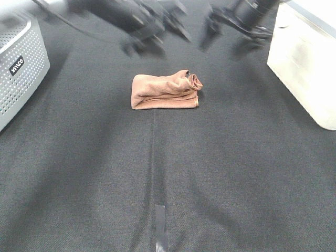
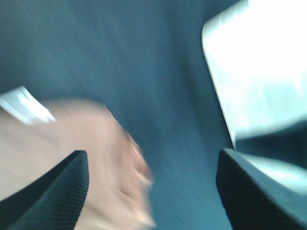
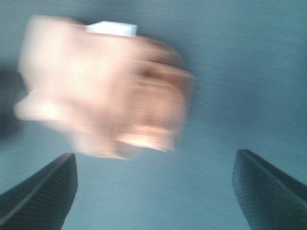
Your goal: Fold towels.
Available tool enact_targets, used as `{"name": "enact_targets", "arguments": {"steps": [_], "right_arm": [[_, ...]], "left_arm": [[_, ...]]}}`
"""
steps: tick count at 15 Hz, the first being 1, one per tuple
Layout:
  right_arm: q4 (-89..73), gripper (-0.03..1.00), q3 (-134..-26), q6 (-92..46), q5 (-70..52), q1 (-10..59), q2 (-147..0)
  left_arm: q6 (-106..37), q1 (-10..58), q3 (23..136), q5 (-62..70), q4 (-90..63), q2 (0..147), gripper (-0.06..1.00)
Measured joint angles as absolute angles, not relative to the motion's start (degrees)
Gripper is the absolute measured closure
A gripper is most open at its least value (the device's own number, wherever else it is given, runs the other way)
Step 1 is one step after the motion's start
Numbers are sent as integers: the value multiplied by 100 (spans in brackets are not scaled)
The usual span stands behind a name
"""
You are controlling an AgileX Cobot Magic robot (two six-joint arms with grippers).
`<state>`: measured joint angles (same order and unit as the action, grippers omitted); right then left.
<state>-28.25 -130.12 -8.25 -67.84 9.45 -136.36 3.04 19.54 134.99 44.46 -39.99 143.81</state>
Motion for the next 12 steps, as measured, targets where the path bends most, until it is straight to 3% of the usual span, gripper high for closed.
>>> {"name": "enact_targets", "arguments": {"steps": [5, 8, 12], "right_arm": [[-5363, 14, -13012, -1902, -6331, 1381, -14267], [-5689, 14, -13012, -2120, -6303, 1541, -14817], [-5317, 14, -13012, -1547, -6360, 1117, -15126]], "left_arm": [[120, 911, 13499, 4870, -3713, 14003, 23], [115, 705, 13499, 5197, -3421, 14009, 23], [115, 699, 13499, 5500, -3403, 14009, 23]]}}
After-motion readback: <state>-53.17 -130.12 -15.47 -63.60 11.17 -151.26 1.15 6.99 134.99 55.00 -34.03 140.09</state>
